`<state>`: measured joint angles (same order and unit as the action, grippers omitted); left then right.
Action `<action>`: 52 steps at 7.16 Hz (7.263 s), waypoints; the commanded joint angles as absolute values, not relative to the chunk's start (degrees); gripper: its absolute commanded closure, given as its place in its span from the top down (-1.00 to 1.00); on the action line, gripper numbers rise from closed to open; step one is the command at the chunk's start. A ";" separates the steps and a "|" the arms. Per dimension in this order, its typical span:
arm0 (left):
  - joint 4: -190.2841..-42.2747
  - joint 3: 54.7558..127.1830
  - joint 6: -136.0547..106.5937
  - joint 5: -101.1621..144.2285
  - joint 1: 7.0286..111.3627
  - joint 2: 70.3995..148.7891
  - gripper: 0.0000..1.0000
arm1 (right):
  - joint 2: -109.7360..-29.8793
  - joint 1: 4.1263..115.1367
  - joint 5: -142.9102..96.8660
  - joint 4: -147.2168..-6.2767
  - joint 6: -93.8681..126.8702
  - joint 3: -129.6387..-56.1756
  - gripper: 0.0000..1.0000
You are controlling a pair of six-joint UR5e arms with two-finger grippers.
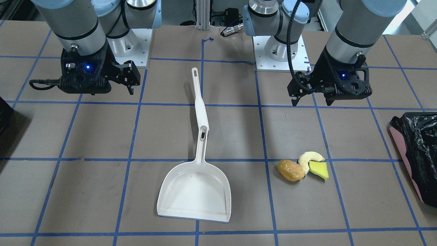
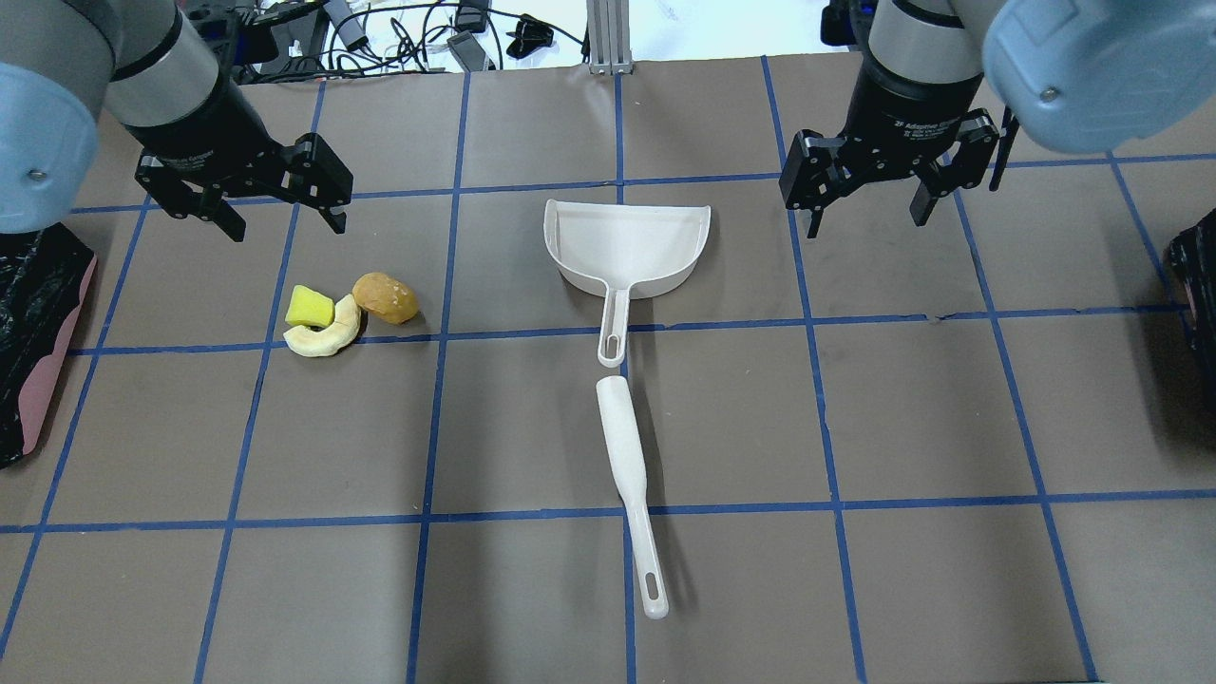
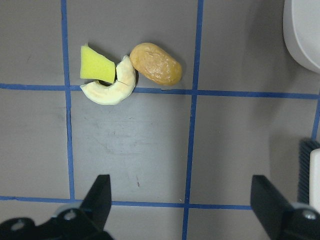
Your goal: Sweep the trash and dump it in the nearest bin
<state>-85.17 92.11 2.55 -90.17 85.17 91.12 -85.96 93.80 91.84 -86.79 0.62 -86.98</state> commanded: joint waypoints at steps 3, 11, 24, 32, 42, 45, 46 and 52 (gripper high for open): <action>-85.08 92.11 2.55 -90.53 84.99 91.49 1.00 | -85.69 93.78 91.85 -87.19 -0.18 -87.19 1.00; -82.71 92.02 2.54 -90.61 84.37 91.76 1.00 | -86.48 93.69 92.11 -86.13 -0.18 -88.59 1.00; -78.51 77.78 -6.42 -89.83 97.02 110.29 0.96 | -84.99 96.49 83.45 -87.27 1.49 -90.16 1.00; -68.06 83.12 -5.62 -88.95 107.04 118.56 1.00 | -87.19 119.61 84.28 -111.97 20.58 -115.65 0.83; -68.46 87.10 -7.38 -88.42 112.32 120.51 0.43 | -81.48 121.80 85.60 -121.29 21.27 -120.50 0.03; -68.64 87.27 -7.47 -87.10 112.32 120.50 -0.96 | -81.47 122.08 85.26 -121.11 22.94 -121.03 -0.07; -69.60 87.19 -7.73 -87.19 112.32 120.41 -1.00 | -81.47 122.69 85.43 -120.85 23.03 -121.03 -0.43; -70.66 80.51 9.34 -92.10 102.78 117.61 -1.00 | -81.91 122.52 86.13 -116.84 24.34 -116.48 -1.00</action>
